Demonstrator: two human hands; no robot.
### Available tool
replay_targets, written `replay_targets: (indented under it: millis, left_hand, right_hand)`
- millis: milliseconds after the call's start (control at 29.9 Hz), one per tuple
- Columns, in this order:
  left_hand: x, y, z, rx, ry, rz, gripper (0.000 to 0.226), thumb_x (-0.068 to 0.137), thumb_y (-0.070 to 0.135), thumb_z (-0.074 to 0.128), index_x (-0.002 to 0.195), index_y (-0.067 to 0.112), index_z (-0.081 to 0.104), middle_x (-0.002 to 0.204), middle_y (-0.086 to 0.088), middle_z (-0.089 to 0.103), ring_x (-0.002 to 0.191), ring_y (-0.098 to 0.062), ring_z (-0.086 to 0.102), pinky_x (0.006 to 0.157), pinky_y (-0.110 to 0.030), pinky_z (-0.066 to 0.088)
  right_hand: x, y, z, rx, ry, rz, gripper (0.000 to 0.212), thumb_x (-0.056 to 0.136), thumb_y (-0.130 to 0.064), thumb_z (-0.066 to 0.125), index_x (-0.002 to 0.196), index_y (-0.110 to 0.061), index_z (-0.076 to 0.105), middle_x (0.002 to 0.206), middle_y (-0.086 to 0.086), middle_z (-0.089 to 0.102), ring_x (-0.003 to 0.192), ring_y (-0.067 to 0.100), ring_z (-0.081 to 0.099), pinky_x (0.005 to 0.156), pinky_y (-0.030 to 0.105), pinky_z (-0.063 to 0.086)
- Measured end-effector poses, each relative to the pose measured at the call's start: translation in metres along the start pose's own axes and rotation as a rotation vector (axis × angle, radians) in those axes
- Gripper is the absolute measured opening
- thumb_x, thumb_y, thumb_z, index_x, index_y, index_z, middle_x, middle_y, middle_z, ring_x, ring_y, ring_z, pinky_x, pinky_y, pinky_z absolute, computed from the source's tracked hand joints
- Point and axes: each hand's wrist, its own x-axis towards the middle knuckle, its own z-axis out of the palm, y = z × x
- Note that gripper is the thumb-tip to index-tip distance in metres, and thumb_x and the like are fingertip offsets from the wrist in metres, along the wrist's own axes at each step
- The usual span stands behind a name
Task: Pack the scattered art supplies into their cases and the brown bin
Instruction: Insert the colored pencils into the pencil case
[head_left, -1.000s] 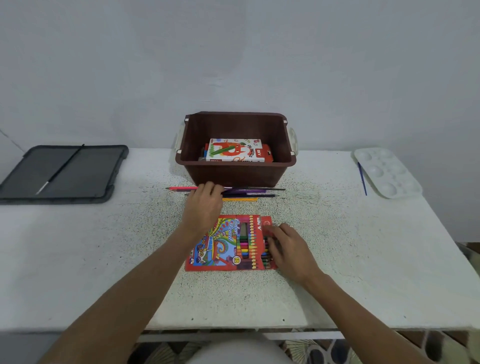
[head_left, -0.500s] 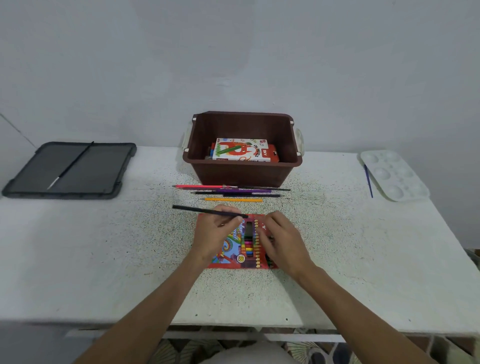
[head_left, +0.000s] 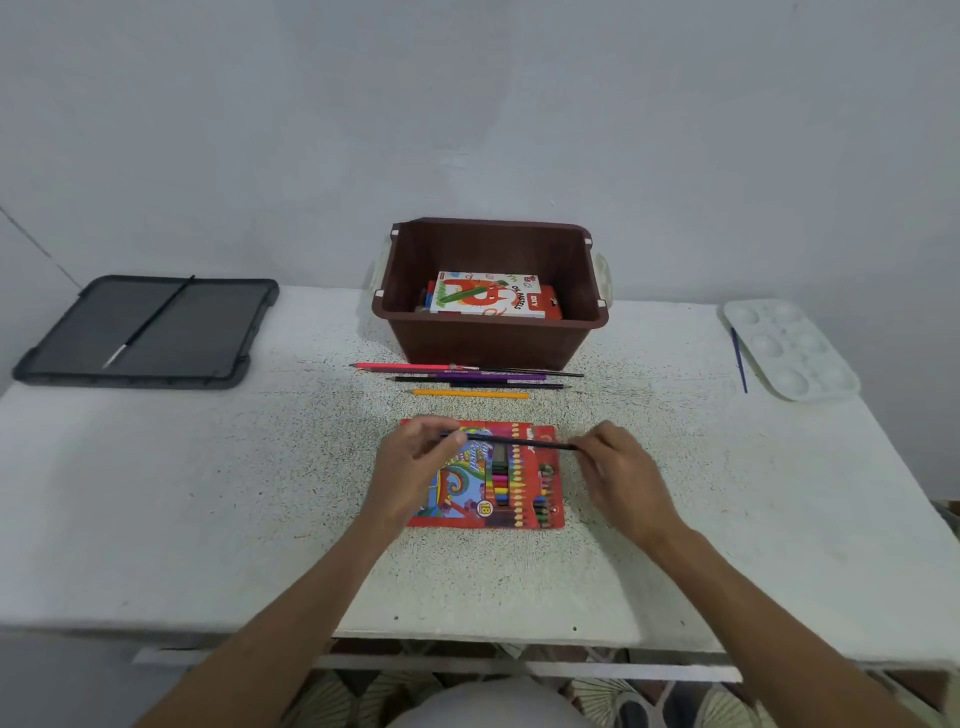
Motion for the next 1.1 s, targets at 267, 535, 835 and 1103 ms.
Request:
replay_targets:
  millis: [267, 535, 835, 1103]
  left_hand:
    - [0.002, -0.050, -0.041, 0.685, 0.085, 0.269, 0.041, 0.086, 0.048, 0.057, 0.114, 0.018, 0.062, 0.124, -0.003, 0.055, 0.109, -0.009, 0.052, 0.074, -0.016, 0.048]
    - [0.003, -0.062, -0.042, 0.770, 0.080, 0.356, 0.044, 0.085, 0.049, 0.051, 0.112, 0.017, 0.064, 0.128, -0.005, 0.053, 0.114, -0.008, 0.044, 0.084, -0.026, 0.048]
    - [0.004, -0.067, -0.044, 0.780, 0.084, 0.367, 0.042, 0.086, 0.050, 0.051, 0.110, 0.018, 0.064, 0.127, -0.004, 0.054, 0.113, -0.007, 0.044, 0.081, -0.025, 0.050]
    - [0.006, -0.069, -0.044, 0.784, 0.083, 0.380, 0.039, 0.087, 0.051, 0.052, 0.108, 0.021, 0.064, 0.128, -0.002, 0.053, 0.113, -0.007, 0.046, 0.080, -0.021, 0.047]
  right_hand:
    - [-0.027, 0.088, -0.049, -0.271, -0.032, 0.132, 0.013, 0.084, -0.001, 0.070, 0.097, 0.003, 0.071, 0.082, 0.010, 0.058, 0.064, 0.031, 0.054, 0.045, 0.035, 0.046]
    - [-0.023, 0.074, -0.039, -0.284, -0.069, 0.062, 0.014, 0.081, 0.002, 0.074, 0.094, 0.004, 0.072, 0.080, 0.011, 0.058, 0.062, 0.030, 0.054, 0.044, 0.030, 0.042]
    - [-0.007, 0.007, 0.019, -0.075, -0.135, -0.026, 0.013, 0.081, -0.004, 0.077, 0.092, -0.003, 0.071, 0.077, 0.004, 0.057, 0.063, 0.016, 0.052, 0.051, 0.024, 0.045]
    - [-0.006, -0.016, 0.039, 0.137, -0.105, 0.134, 0.018, 0.093, -0.006, 0.061, 0.109, -0.007, 0.068, 0.093, 0.005, 0.059, 0.076, 0.017, 0.057, 0.064, 0.028, 0.049]
